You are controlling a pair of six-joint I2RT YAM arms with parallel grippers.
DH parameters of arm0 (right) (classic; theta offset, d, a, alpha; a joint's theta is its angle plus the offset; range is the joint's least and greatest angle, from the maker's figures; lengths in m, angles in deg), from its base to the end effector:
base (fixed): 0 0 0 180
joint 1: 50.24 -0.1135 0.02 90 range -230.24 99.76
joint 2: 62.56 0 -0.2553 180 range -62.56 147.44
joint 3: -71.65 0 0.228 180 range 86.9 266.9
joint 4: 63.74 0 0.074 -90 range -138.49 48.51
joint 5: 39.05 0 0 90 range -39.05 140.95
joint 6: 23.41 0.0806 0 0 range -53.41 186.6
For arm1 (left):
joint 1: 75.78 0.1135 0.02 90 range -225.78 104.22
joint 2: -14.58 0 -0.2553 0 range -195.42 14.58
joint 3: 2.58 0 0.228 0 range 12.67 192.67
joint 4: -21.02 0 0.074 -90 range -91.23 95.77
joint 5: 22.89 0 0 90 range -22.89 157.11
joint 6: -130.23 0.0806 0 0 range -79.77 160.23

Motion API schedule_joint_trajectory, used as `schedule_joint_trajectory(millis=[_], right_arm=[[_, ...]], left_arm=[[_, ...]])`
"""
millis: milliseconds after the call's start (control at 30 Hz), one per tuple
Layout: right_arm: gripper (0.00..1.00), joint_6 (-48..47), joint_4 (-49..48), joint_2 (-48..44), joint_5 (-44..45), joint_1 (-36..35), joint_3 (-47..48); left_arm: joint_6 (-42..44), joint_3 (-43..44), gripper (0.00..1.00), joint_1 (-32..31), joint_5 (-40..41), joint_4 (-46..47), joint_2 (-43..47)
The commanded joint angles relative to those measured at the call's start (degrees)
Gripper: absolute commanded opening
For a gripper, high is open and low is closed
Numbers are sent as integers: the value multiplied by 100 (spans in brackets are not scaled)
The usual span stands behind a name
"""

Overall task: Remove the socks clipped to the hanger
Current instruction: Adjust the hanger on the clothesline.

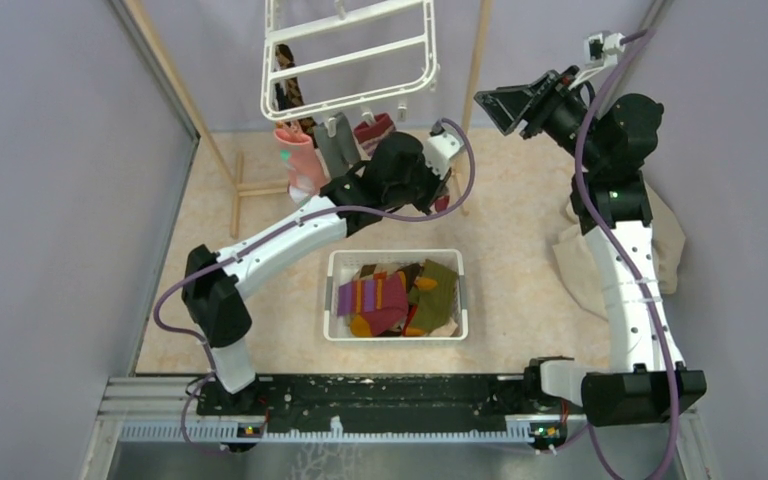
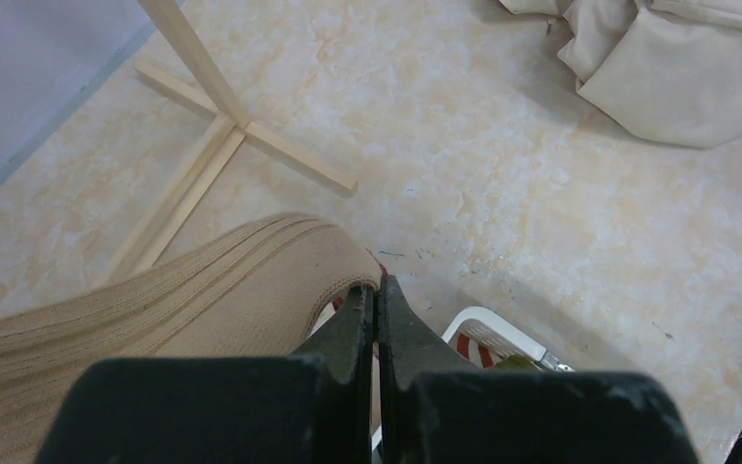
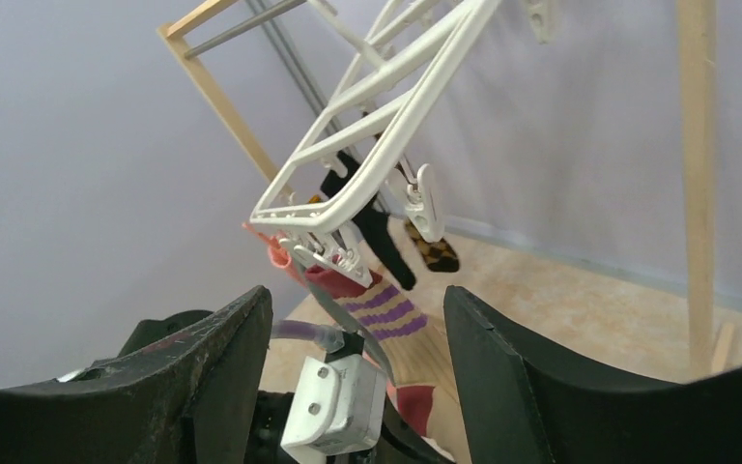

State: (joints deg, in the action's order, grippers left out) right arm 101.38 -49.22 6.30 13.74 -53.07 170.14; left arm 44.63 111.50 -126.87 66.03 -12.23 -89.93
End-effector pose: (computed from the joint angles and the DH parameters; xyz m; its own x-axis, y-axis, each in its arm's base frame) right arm 0.2568 0.0615 0.5004 -0.1413 0.4480 -0.8828 -0.6597 0.6222 0.4214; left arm 0.2817 -0.3514 0.3365 -0.1910 0.3587 -0.9137 0.8059 0.5888 0.0627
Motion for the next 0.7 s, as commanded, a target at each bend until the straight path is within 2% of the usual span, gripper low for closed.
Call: schedule_joint_trajectory(millis=[0,100,267,533,667], right_arm=[[65,275,-603,80,-760,-3,257],[64,122,-451,220,-842,-236,519],[64,-765,601,560,-639,-1021,1292],[63,-1498,1462,1128,-381,-2225,2134],[64,-1838,1895,1190,263,-2479,2270]], left_arm=[[-116,-327,0,-57,261,176,121],[-76,-453,0,-63,474,71,49],[-57,-592,0,-91,861,-88,-84],[158,-285,0,-260,1341,-371,-473],[159,-117,0,-303,1370,-582,-515]])
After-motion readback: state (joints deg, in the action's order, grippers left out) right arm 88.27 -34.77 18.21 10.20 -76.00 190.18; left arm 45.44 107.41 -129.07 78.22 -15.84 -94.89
